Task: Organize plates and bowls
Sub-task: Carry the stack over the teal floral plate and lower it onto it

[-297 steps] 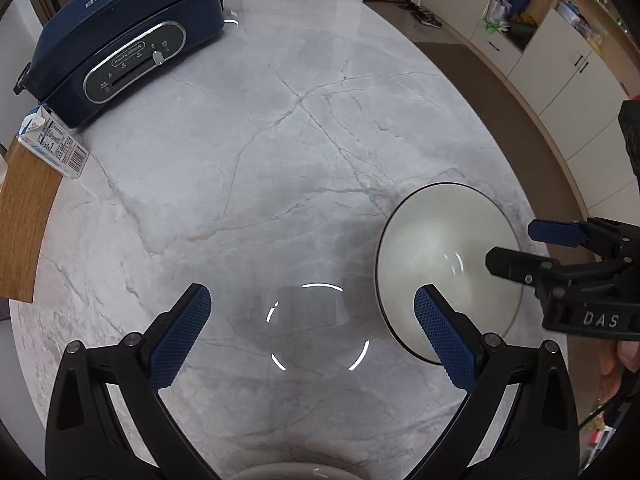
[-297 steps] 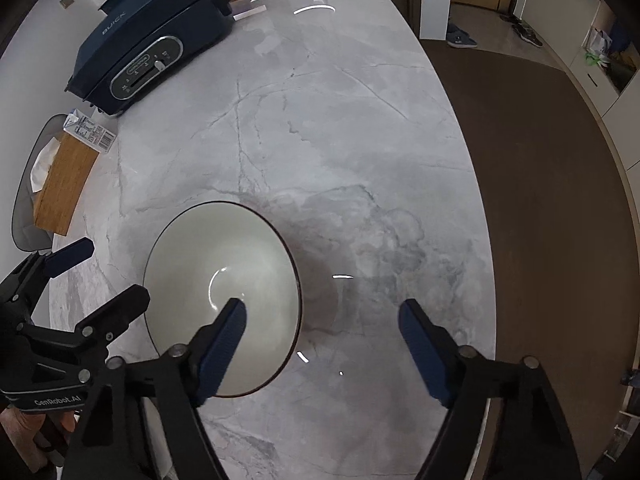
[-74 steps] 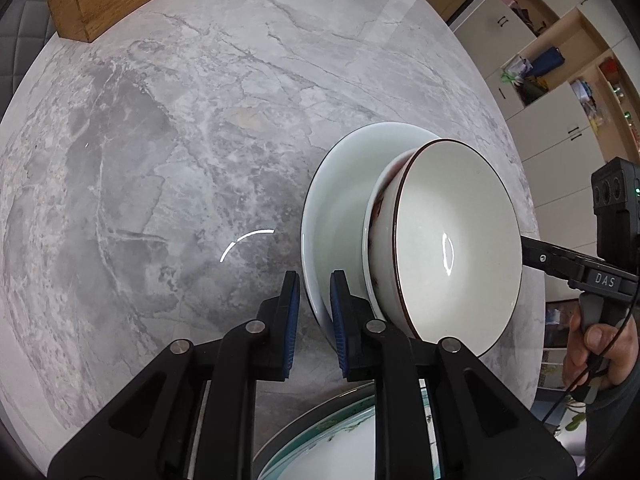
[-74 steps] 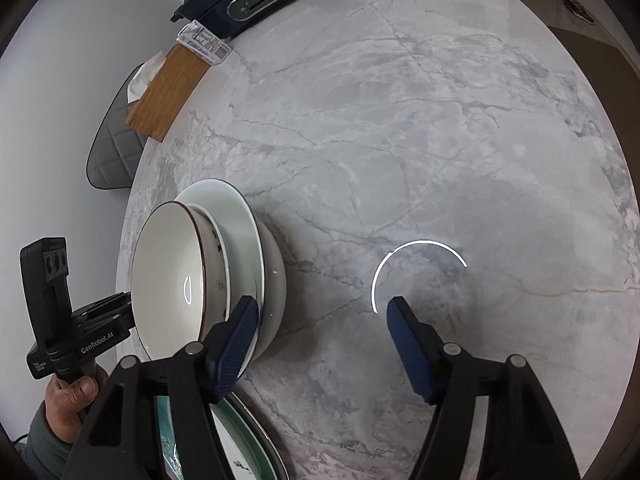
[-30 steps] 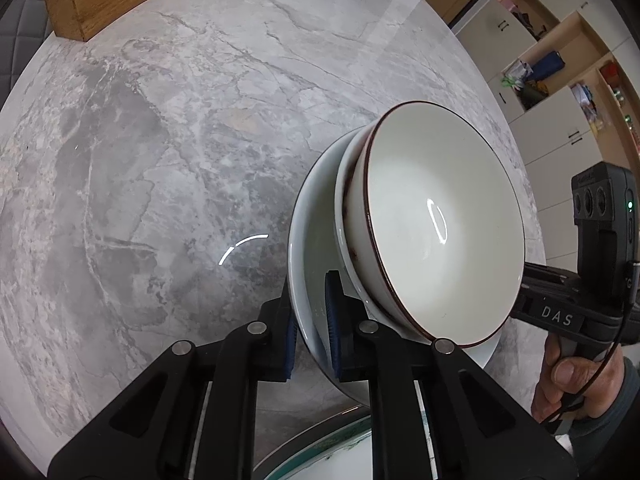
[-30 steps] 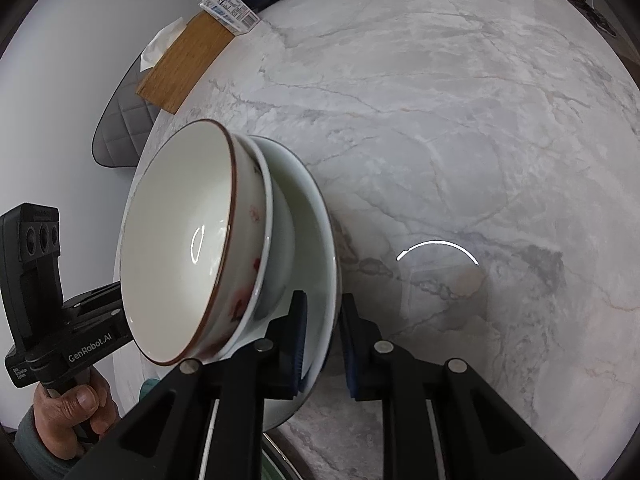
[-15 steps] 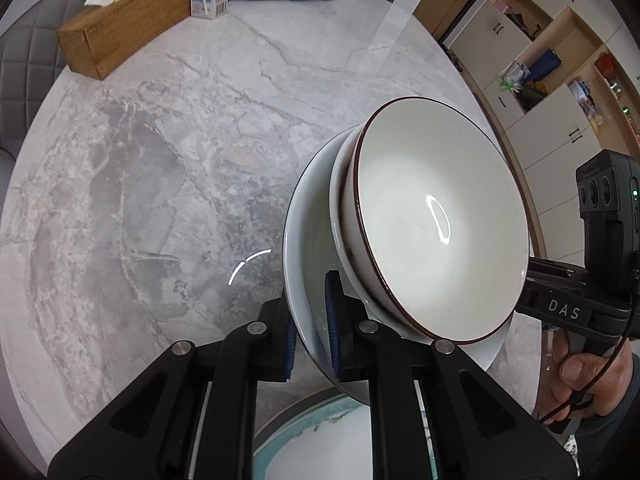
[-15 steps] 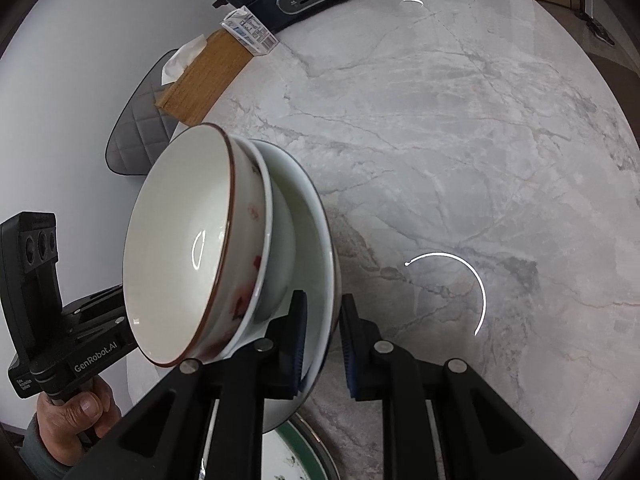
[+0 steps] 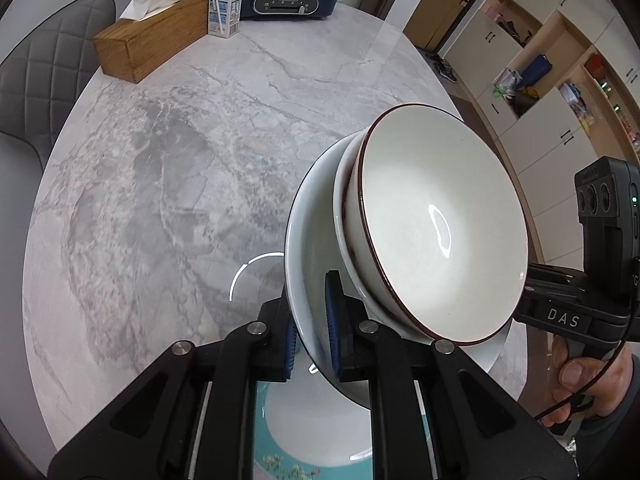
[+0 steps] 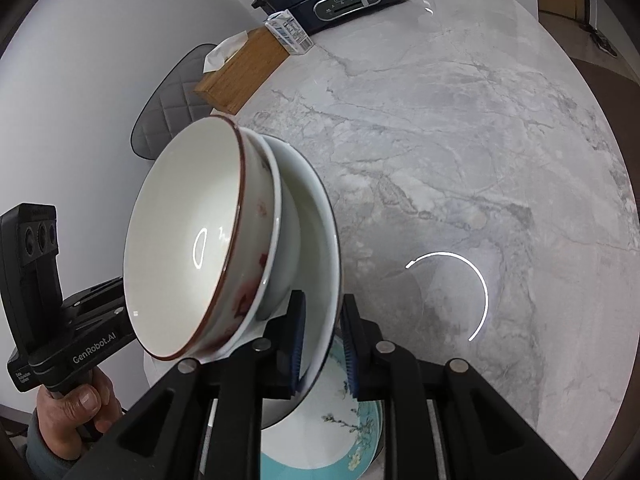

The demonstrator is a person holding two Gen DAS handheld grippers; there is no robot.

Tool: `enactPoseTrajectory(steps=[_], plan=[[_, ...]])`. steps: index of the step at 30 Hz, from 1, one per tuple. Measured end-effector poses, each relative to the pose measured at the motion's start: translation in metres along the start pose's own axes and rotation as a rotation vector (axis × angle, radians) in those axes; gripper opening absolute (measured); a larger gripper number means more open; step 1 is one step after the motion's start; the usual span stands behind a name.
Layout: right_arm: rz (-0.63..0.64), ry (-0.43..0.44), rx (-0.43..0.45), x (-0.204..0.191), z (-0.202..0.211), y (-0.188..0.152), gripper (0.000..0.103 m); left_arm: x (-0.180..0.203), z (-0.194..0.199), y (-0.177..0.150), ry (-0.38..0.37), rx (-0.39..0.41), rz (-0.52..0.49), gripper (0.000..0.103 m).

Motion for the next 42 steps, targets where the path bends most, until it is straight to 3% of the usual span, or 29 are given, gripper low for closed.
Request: enactPoseTrajectory(steps=[8,19,42], plan=[[-0.011,-0.003,-0.021,-0.015,-0.001,-0.05,0.02,0.002,0.019,-0.055,-0.012,-0.018,0.02,0.011],[-0.05,-0.024,-0.064,-0.01,-0.007,-0.097,0.02,0.009,0.01,-0.107,-0.022,-0.064,0.013,0.011],[-0.056,-0.041,-0.122,0.01,-0.042,-0.131,0.02,0.0,-0.025,-0.141,-0.016,-0.108,0.032,0.011]])
Point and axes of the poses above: each gripper's, at about its wrist camera, not at the fingertips, and z roughly against the way its jaws point, x to its right, y to its top, the point moved 9 cm from there along -z, roughly the way its jaws point, and after that the axes turned 6 degrees about -z, right-handed, at the moved point
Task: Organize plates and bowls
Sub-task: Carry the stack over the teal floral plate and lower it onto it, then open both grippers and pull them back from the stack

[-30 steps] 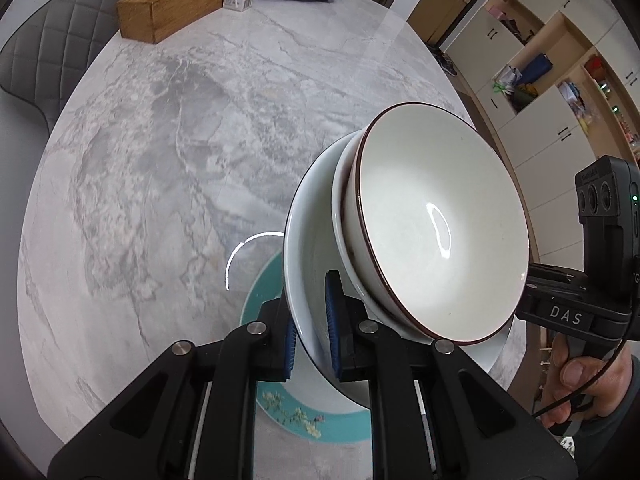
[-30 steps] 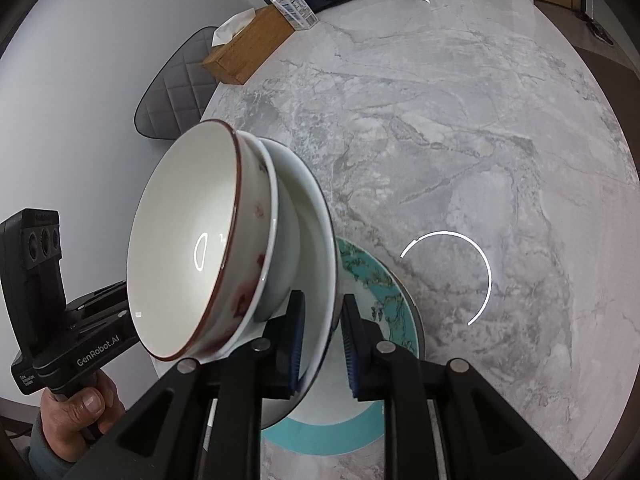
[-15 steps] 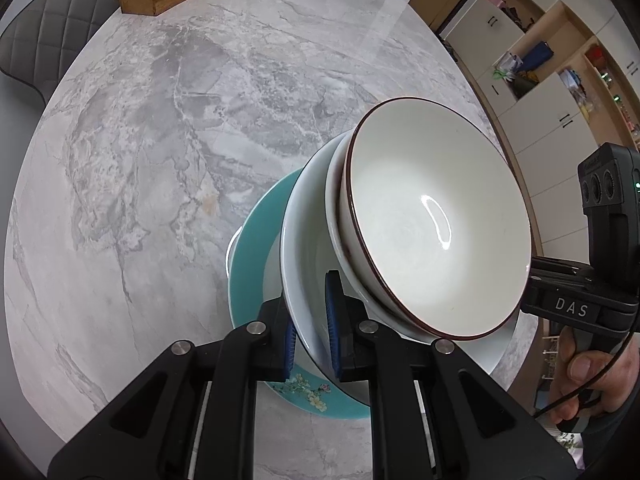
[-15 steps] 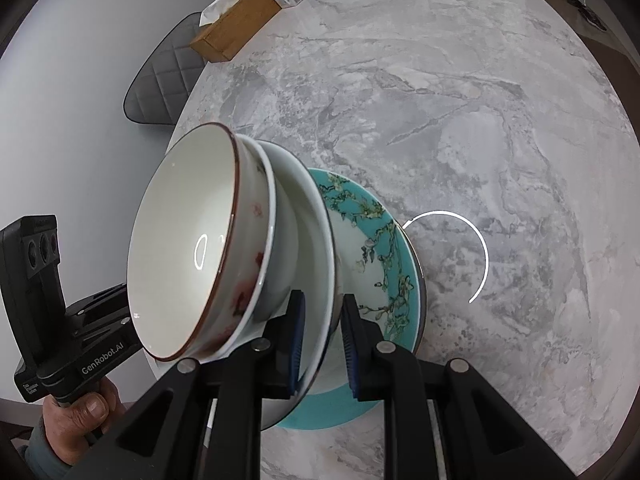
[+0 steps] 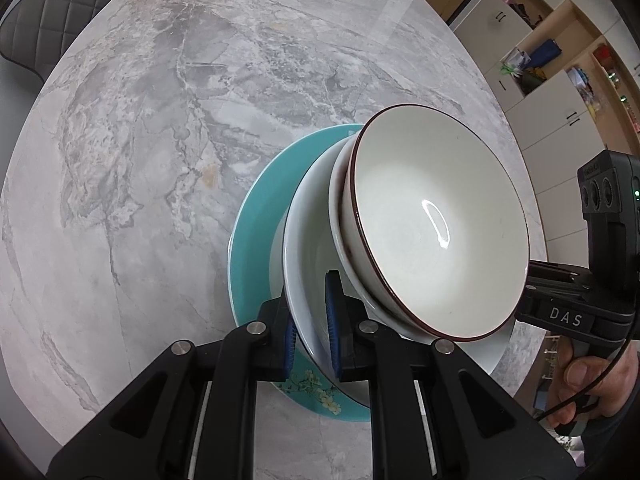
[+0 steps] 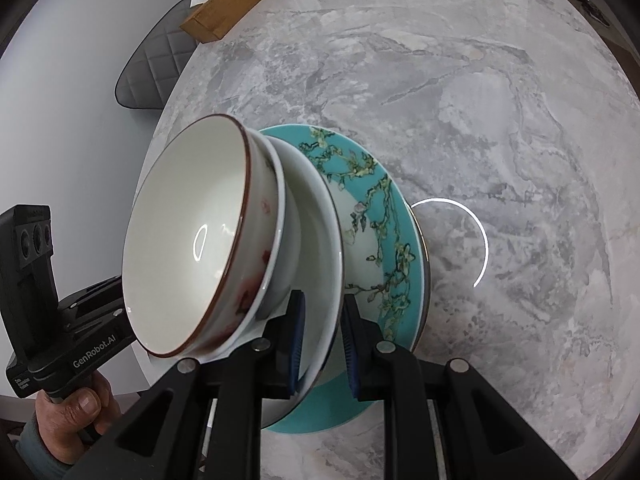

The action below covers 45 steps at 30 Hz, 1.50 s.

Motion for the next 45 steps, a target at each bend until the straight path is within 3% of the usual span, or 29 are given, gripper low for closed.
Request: enactPoseTrajectory(steps=[16,23,25,29,32,36,38,45], plan=[[0.012,-0.005,0.013,-0.001,-0.009,0.003,0.021,-0.002,-0.004,0.006,-0.008,0.043,-0.017,0.012],[0.005,0.002,0.051,0.004,0.003,0.001,0.034,-0.006,0.005,0.001,-0.021,0.076,0.01,0.015],[-0.003,0.009,0.066,0.006,0.011,0.001,0.038,-0.008,0.013,0.001,-0.02,0.095,0.013,0.019],[-0.03,0.023,0.117,0.009,0.033,-0.003,0.052,-0.018,0.031,-0.005,-0.007,0.127,0.031,0.046],[-0.047,0.027,0.171,0.009,0.052,-0.008,0.065,-0.022,0.053,-0.012,-0.028,0.177,0.048,0.051],[-0.058,0.017,0.263,0.004,0.085,-0.018,0.075,-0.025,0.091,-0.021,-0.027,0.266,0.057,0.072],[-0.062,0.0,0.324,0.001,0.103,-0.025,0.084,-0.024,0.113,-0.021,-0.026,0.322,0.059,0.075],[0.078,-0.133,0.52,-0.026,0.156,-0.045,0.093,-0.006,0.196,-0.024,0.009,0.509,0.079,0.075]])
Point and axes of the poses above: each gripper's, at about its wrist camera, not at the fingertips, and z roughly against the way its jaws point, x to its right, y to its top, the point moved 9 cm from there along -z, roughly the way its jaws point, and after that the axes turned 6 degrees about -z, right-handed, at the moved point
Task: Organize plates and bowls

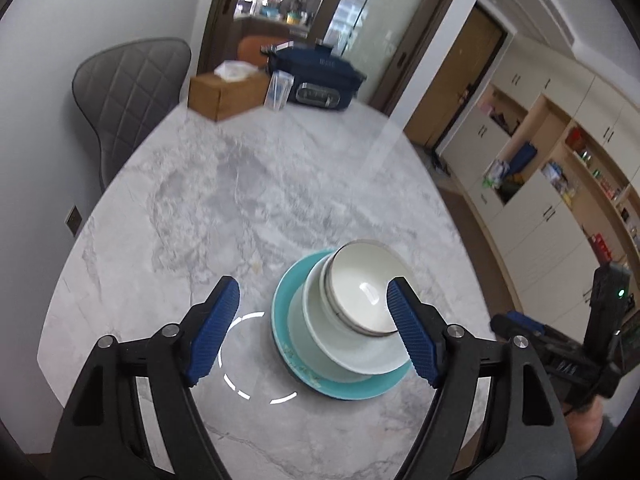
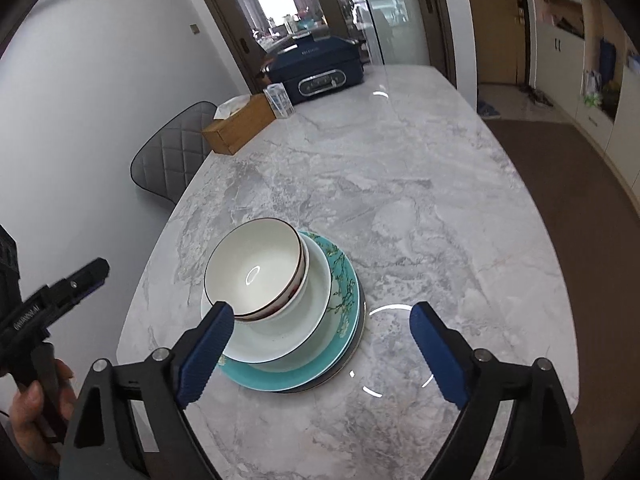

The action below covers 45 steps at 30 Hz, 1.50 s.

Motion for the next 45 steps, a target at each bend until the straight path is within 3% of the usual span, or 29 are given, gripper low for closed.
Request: enactPoseTrajectory(steps=[3,6,10,13,14,18,21,23,26,30,32,36,42,45], plan=[[0.071,-0.025,0.09,-0.01,0.022,0.009,0.094,0.016,0.024,0.003,-0.023,0.016,0.004,0.075],[0.121,-0.026,0.188,-0.016,0.047,0.018,0.098,0.035,0.05,0.006,-0.136,0.053,0.03,0.075],[0.168,-0.016,0.317,-0.015,0.083,0.026,0.103,0.067,0.09,0.011,-0.024,0.16,-0.128,0.078],[0.177,-0.002,0.328,-0.008,0.099,0.023,0.103,0.085,0.101,-0.003,-0.057,0.099,-0.059,0.082],[0.175,0.009,0.328,-0.006,0.104,0.021,0.103,0.088,0.108,-0.006,-0.056,0.11,-0.038,0.082],[0.182,0.04,0.343,-0.003,0.124,0.012,0.103,0.1,0.137,-0.019,0.136,0.169,-0.103,0.082],[0.214,0.026,0.359,-0.006,0.134,0.005,0.103,0.098,0.157,-0.034,0.287,0.2,-0.08,0.084],[0.227,0.008,0.351,-0.009,0.138,0.002,0.103,0.094,0.155,-0.046,0.304,0.146,-0.047,0.084],[0.206,-0.03,0.313,-0.011,0.141,0.0,0.103,0.096,0.14,-0.064,0.252,0.024,-0.045,0.084],[0.115,-0.11,0.156,-0.006,0.124,-0.013,0.103,0.103,0.129,-0.082,0.203,-0.051,-0.055,0.084],[0.083,-0.128,0.118,-0.006,0.119,-0.02,0.103,0.106,0.122,-0.09,0.178,-0.079,-0.07,0.084],[0.088,-0.16,0.101,-0.02,0.121,-0.033,0.103,0.106,0.122,-0.098,0.189,-0.087,-0.109,0.084],[0.102,-0.182,0.089,-0.045,0.131,-0.043,0.103,0.086,0.133,-0.083,0.247,-0.073,-0.109,0.084],[0.096,-0.174,0.093,-0.055,0.136,-0.044,0.103,0.086,0.138,-0.078,0.194,-0.076,-0.098,0.084]])
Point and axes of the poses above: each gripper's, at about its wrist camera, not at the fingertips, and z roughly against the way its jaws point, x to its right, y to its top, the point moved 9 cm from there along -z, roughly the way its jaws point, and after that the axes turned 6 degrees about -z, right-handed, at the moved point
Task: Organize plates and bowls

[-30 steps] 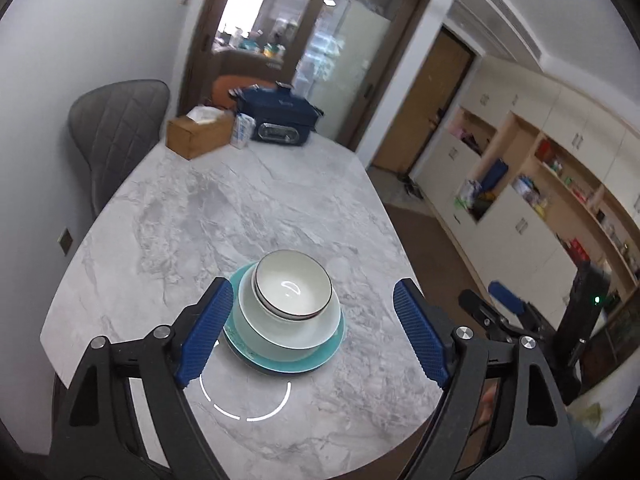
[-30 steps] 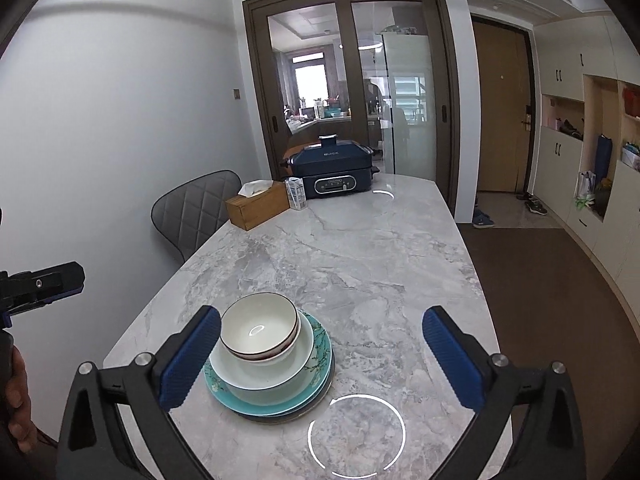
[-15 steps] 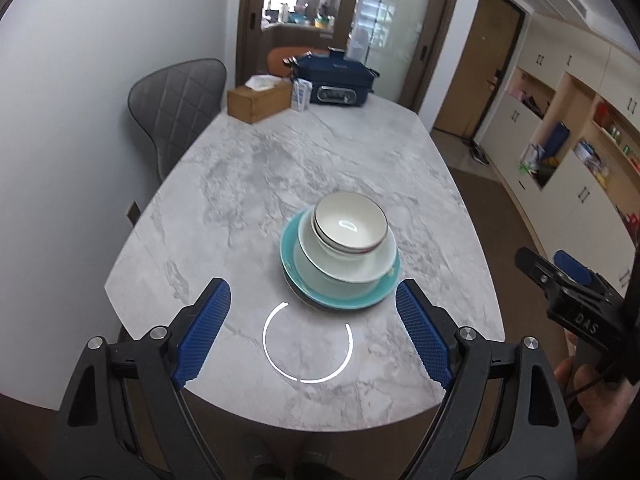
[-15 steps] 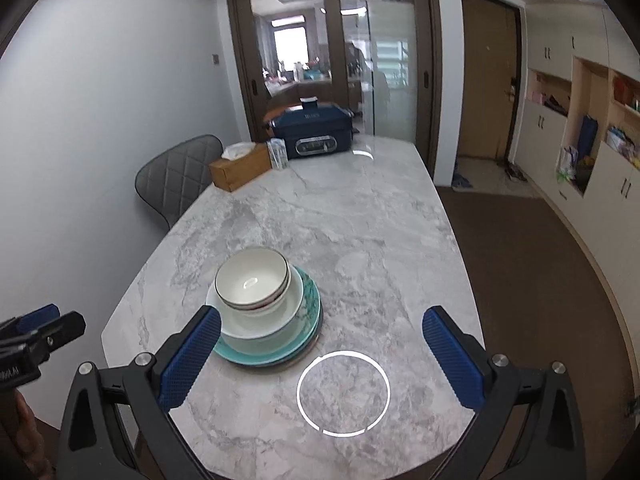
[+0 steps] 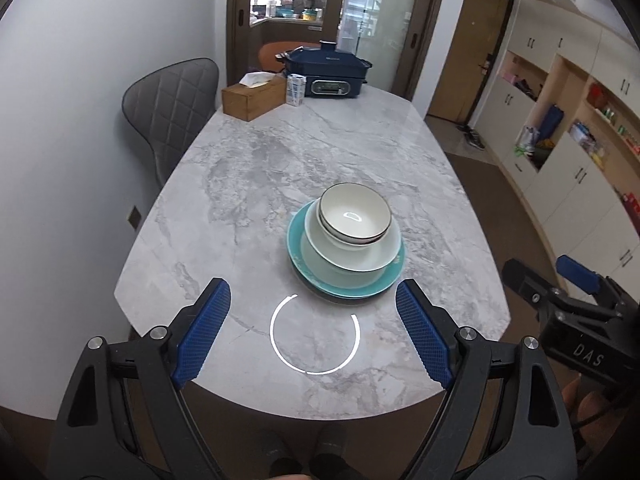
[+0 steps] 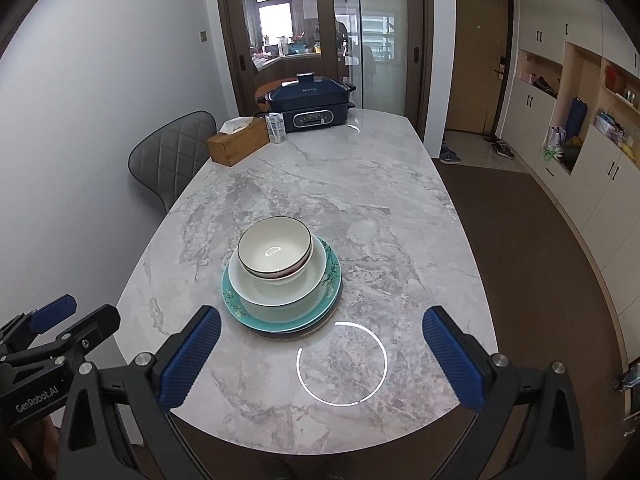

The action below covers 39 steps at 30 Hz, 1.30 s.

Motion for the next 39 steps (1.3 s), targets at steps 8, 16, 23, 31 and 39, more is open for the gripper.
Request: enactPoseTrajectory(steps=[8,16,23,31,39], plan=[[0.001,0.004,-0.002,-0.015,0.008,0.002,0.103,0.001,0.005,0.002,-0.078,-0.021,-0.004,0.084],[0.007,-0.012,-0.004,-0.014,0.005,0.004,0.103,-0.011,0.004,0.007,0.016,-0.025,-0.034,0.1],[-0.014,-0.055,-0.018,-0.01,0.003,0.008,0.103,-0.02,0.001,0.014,0.028,-0.023,-0.003,0.1],[0.001,-0.02,-0.019,-0.024,0.021,0.01,0.103,-0.029,0.004,0.027,0.065,-0.01,0.014,0.1],[0.031,-0.004,-0.007,-0.036,0.036,0.017,0.103,-0.027,0.015,0.032,0.069,0.001,0.023,0.1]])
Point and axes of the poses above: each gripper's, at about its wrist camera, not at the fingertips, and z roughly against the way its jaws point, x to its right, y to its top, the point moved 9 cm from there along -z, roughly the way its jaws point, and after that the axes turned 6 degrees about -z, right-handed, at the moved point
